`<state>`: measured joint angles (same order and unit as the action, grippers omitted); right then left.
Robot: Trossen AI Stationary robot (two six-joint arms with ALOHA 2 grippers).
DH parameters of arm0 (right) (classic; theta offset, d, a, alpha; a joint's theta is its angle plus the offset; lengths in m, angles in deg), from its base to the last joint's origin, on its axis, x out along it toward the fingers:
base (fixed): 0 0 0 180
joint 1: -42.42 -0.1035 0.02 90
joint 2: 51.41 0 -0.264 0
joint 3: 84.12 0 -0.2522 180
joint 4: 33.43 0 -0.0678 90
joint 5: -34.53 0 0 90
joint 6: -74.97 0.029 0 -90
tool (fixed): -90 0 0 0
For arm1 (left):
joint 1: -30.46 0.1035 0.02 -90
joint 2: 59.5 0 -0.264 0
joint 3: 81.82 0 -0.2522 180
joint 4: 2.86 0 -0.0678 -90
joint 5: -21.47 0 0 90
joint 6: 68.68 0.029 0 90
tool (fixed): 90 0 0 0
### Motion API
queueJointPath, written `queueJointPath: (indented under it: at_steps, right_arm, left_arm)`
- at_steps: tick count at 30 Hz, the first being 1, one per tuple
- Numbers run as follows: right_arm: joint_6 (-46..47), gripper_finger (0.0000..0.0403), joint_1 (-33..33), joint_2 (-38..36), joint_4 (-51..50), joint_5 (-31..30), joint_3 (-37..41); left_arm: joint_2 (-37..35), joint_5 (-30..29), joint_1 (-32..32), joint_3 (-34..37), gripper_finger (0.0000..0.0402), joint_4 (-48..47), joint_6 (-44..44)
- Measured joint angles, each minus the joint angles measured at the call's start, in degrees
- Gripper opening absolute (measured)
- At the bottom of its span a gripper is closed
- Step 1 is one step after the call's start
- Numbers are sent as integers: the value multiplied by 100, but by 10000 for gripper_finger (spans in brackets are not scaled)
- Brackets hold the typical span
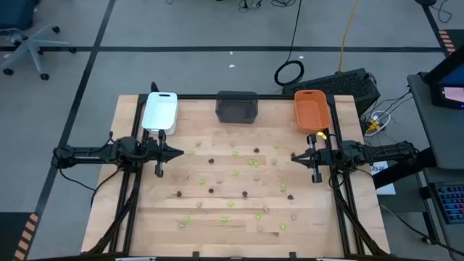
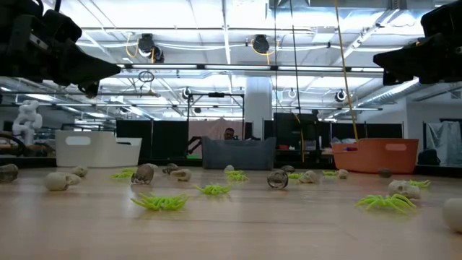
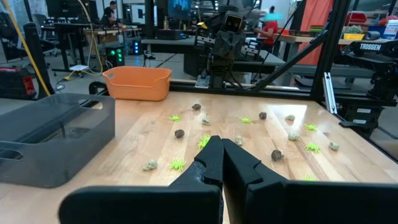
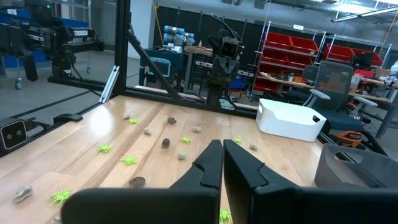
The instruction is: Sort Halloween decoration
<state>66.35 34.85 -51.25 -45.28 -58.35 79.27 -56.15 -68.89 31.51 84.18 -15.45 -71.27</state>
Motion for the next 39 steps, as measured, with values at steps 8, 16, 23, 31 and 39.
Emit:
queueJointPath:
  at_steps: [8, 16, 23, 31, 39]
  right_arm:
    - [0, 0, -2, 0, -2, -2, 2]
    - [-39, 0, -1, 1, 13, -29, 0]
    - [156, 0, -1, 1, 20, -16, 1]
    - [271, 0, -2, 0, 22, -7, 1]
    - [895, 0, -2, 4, 34, 136, -99]
  left_arm:
    - [0, 2, -1, 1, 0, 0, 0]
    - [-1, 1, 0, 1, 0, 0, 0]
    - [-1, 2, -1, 1, 0, 0, 1]
    - [-2, 2, -1, 0, 0, 0, 1]
    - [0, -43, -1, 1, 0, 2, 30]
